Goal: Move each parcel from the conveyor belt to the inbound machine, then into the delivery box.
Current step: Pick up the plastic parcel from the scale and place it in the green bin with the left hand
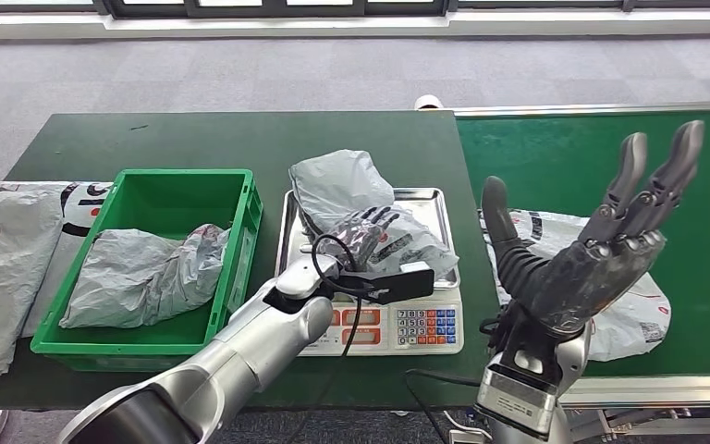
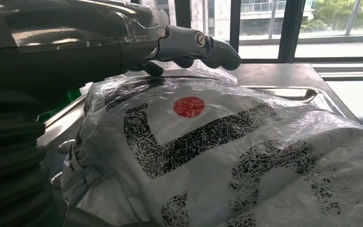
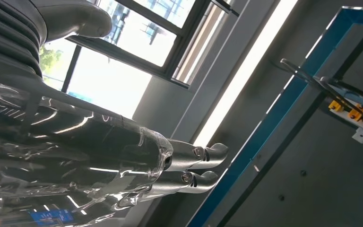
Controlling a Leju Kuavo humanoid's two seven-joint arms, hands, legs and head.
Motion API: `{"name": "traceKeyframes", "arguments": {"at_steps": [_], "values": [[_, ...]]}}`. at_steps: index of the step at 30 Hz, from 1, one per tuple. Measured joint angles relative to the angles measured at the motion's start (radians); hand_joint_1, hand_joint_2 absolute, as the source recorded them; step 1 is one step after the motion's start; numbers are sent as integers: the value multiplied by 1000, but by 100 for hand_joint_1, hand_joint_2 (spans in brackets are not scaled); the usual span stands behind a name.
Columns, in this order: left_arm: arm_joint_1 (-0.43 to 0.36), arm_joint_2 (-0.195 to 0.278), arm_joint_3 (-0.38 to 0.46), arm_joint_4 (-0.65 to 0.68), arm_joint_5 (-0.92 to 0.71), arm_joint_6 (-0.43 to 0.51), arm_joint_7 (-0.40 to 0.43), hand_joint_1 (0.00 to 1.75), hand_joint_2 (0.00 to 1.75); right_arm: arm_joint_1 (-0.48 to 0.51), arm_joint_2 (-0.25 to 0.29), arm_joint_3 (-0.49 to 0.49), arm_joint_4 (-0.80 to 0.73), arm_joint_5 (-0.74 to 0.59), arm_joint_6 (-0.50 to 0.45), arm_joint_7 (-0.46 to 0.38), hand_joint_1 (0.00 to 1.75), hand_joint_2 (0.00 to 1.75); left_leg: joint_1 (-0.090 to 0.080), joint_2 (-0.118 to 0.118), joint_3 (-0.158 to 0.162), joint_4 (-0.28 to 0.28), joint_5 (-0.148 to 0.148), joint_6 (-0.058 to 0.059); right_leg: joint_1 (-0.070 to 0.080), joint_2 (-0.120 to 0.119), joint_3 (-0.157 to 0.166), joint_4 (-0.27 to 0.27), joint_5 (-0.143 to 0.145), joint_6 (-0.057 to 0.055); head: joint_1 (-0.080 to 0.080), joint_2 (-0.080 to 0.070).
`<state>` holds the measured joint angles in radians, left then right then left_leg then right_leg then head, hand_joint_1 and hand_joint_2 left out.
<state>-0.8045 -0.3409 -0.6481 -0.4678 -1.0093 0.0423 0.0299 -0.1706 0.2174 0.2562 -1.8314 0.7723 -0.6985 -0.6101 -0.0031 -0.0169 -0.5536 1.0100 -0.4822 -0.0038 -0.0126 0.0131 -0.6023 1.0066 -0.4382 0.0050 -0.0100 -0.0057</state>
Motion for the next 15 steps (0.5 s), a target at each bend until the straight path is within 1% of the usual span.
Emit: {"name": "traceKeyframes", "arguments": {"at_steps": [1, 2, 6, 15], "values": [[-3, 0, 0, 7, -2, -10, 1, 171, 175, -2, 0, 0, 5, -3, 0, -2, 0, 175, 0, 0, 0, 0, 0, 0, 0, 0, 0, 0, 0, 0, 0, 0], [-5, 0, 0, 13, -5, -20, 2, 175, 175, -5, 0, 1, 9, -6, 0, -4, 0, 175, 0, 0, 0, 0, 0, 0, 0, 0, 0, 0, 0, 0, 0, 0], [-12, 0, 0, 32, -15, -42, 3, 175, 175, -12, 0, 5, 25, -11, 0, -4, 0, 175, 0, 0, 1, 0, 0, 0, 0, 0, 1, 0, 0, 0, 0, 0], [-22, 0, -4, 57, -16, -45, 3, 175, 175, -23, 0, 8, 44, -13, 0, -4, 0, 175, 0, 0, 1, 0, 0, 0, 0, -1, 1, 0, 0, 0, 0, 0]]}}
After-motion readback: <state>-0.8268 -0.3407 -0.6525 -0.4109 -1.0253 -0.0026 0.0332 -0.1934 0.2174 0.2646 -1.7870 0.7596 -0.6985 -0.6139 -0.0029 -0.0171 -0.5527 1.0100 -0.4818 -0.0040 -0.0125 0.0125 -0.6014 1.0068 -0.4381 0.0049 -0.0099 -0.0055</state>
